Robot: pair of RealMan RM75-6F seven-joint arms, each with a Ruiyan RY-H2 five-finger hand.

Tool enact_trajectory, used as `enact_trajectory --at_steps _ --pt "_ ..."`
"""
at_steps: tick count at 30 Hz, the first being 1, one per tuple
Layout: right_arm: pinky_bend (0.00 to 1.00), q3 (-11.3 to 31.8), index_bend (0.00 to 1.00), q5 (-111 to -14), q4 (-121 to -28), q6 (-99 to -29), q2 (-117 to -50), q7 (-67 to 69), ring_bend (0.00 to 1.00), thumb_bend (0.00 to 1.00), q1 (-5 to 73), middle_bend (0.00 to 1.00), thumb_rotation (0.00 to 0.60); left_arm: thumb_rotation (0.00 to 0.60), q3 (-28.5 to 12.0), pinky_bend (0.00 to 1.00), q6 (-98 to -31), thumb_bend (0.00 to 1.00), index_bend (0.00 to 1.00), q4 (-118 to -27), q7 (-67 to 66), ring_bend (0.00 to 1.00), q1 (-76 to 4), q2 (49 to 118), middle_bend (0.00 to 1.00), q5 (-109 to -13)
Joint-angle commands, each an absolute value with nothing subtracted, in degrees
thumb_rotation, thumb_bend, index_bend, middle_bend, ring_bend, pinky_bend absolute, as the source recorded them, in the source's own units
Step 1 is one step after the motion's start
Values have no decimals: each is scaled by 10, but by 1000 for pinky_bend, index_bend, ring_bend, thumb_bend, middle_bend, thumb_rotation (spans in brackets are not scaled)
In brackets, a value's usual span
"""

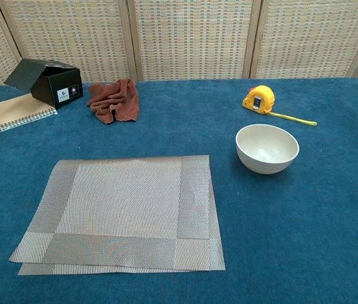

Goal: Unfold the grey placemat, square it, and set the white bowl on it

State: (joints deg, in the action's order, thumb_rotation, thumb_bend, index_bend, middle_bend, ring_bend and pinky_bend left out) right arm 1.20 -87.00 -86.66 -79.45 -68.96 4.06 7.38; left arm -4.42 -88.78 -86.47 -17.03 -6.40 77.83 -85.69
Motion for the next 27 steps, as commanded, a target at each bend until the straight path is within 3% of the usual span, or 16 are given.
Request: enact_trajectory --at_steps 1,27 --pt "0 12 10 -871 -867 -795 -690 41 0 91 74 0 600 600 -44 0 -888 102 26 -865 -169 0 -64 778 0 -857" --pt "0 8 11 -878 -868 -800 -688 40 0 91 71 0 600 600 -32 0 -879 103 32 -866 -173 0 -69 776 0 -874"
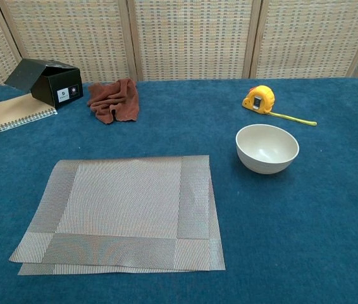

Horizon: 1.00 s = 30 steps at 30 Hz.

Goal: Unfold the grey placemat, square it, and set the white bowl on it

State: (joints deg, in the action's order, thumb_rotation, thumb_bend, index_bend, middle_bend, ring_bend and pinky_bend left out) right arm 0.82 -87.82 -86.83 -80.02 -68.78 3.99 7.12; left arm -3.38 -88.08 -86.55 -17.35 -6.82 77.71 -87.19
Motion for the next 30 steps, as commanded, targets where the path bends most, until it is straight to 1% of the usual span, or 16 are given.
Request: enact_trajectory --at_steps 1,3,6,14,16,20,22,26,30 --pt "0 8 10 -878 -869 -800 -688 41 0 91 71 0 600 600 -30 0 -878 103 35 -867 -172 0 -69 775 0 -876" --pt "0 8 11 -879 -870 -801 -687 42 0 91 71 0 600 600 -25 0 -877 103 61 -866 -170 0 -69 775 0 -882" --pt "0 8 10 -878 -869 -800 -686 44 0 91 71 0 600 600 -11 0 -873 113 180 -850 -151 0 -72 778 0 -904" --pt "0 9 10 -876 -872 -799 -685 45 0 91 71 0 600 600 36 0 -852 131 381 -778 -47 0 -87 792 0 -967" --pt "0 8 10 -876 -873 -799 -685 45 0 91 71 0 600 600 48 0 -845 133 410 -750 -33 0 -90 802 0 -980" --pt "0 9 10 -875 -875 -798 -683 47 0 91 70 0 600 600 59 0 -840 137 445 -713 -30 0 -93 829 0 -995" --pt "0 9 10 -875 -875 -798 -683 48 0 90 70 0 600 600 63 0 -837 151 446 -703 -29 0 -96 837 0 -1003" --pt "0 8 10 -875 -875 -798 -682 50 0 91 70 0 600 600 72 0 -823 207 427 -686 -46 0 -102 854 0 -1013" --pt "0 9 11 -876 -877 -798 -680 54 0 91 71 0 600 600 73 0 -810 270 429 -680 -56 0 -108 866 0 -1014"
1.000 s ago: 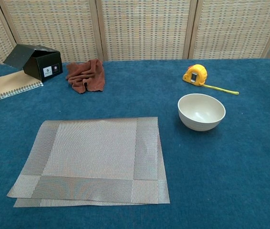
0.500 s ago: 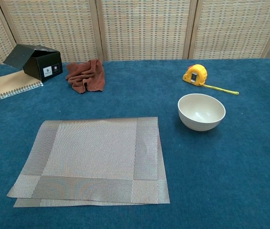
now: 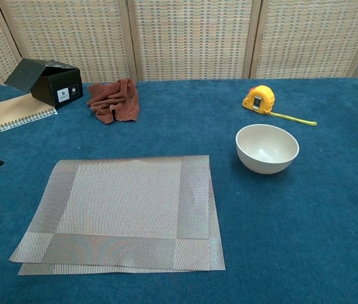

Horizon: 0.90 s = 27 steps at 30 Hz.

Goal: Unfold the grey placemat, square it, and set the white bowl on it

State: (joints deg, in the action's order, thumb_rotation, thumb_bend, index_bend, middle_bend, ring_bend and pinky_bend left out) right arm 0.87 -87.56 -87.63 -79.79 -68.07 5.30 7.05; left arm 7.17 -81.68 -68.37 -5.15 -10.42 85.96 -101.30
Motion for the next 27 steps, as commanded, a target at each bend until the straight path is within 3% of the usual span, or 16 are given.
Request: enact_trajectory --at_steps 1,27 --pt "0 9 11 -876 -877 -798 -679 56 0 91 71 0 600 600 73 0 -805 275 431 -680 -59 0 -111 869 0 -1013" --pt "0 15 10 -873 -885 -801 -667 83 0 91 71 0 600 600 79 0 -757 319 480 -675 -106 0 -139 912 0 -1006"
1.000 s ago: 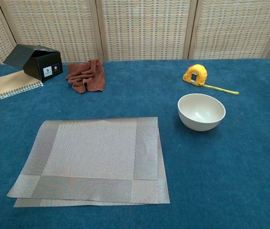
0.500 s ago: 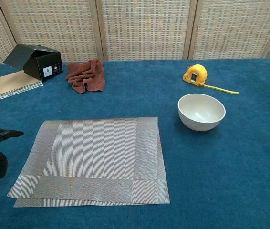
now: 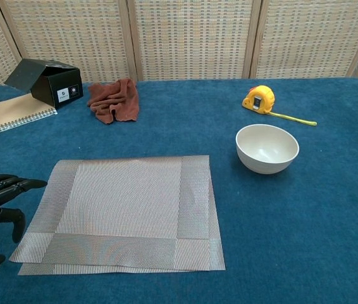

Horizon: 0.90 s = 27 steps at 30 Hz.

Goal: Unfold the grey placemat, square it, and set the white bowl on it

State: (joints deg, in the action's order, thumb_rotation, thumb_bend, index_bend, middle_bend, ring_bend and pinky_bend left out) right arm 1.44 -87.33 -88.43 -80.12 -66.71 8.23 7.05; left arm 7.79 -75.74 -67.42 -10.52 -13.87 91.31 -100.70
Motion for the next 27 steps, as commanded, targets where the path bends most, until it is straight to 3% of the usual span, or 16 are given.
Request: enact_trajectory --at_steps 1,27 --pt "0 15 11 -873 -885 -801 -667 84 0 91 71 0 600 600 79 0 -757 319 479 -675 -107 0 -139 911 0 -1005" --pt "0 17 10 -865 -887 -795 -664 91 0 91 71 0 600 600 77 0 -743 318 466 -666 -131 0 -140 923 0 -984"
